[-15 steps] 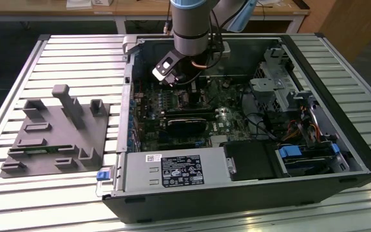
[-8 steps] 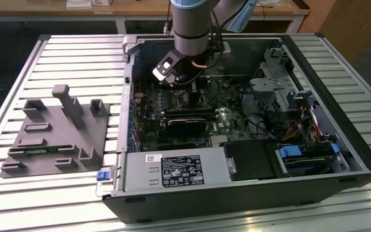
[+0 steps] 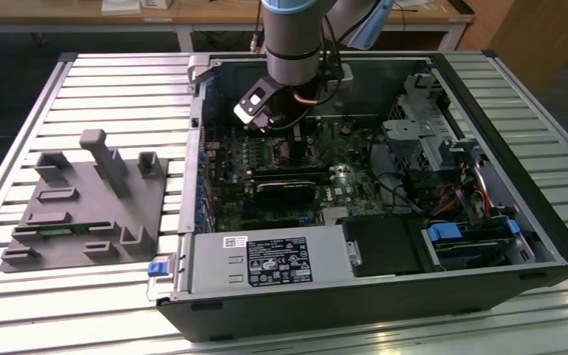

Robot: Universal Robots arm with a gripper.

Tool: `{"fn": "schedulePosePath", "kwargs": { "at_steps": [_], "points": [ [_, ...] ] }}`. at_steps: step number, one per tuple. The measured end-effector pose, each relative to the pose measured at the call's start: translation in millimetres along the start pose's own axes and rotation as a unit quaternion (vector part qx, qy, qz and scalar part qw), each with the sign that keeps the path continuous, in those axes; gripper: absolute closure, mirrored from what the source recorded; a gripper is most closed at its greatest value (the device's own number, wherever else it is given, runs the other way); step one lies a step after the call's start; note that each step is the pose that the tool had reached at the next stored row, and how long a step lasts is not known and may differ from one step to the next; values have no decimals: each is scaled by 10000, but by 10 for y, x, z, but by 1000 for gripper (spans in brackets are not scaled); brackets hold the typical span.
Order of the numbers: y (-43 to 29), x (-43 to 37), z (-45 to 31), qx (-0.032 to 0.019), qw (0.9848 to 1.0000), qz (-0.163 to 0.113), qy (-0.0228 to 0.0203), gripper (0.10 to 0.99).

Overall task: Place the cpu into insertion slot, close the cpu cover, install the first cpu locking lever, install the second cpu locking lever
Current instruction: 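Place the cpu into insertion slot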

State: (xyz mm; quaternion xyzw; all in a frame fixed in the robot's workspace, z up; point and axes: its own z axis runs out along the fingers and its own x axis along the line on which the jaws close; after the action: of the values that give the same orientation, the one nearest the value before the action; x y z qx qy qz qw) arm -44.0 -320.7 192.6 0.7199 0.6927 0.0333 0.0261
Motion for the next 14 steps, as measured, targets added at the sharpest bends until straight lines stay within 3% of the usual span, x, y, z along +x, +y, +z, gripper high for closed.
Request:
{"fn": "schedulePosePath", "kwargs": {
  "at_steps": [5, 14],
  "points": [
    [1, 0, -5, 1, 10000, 0, -2, 475],
    [9, 1, -102, 0, 10000, 0, 0, 475]
  ]
}}
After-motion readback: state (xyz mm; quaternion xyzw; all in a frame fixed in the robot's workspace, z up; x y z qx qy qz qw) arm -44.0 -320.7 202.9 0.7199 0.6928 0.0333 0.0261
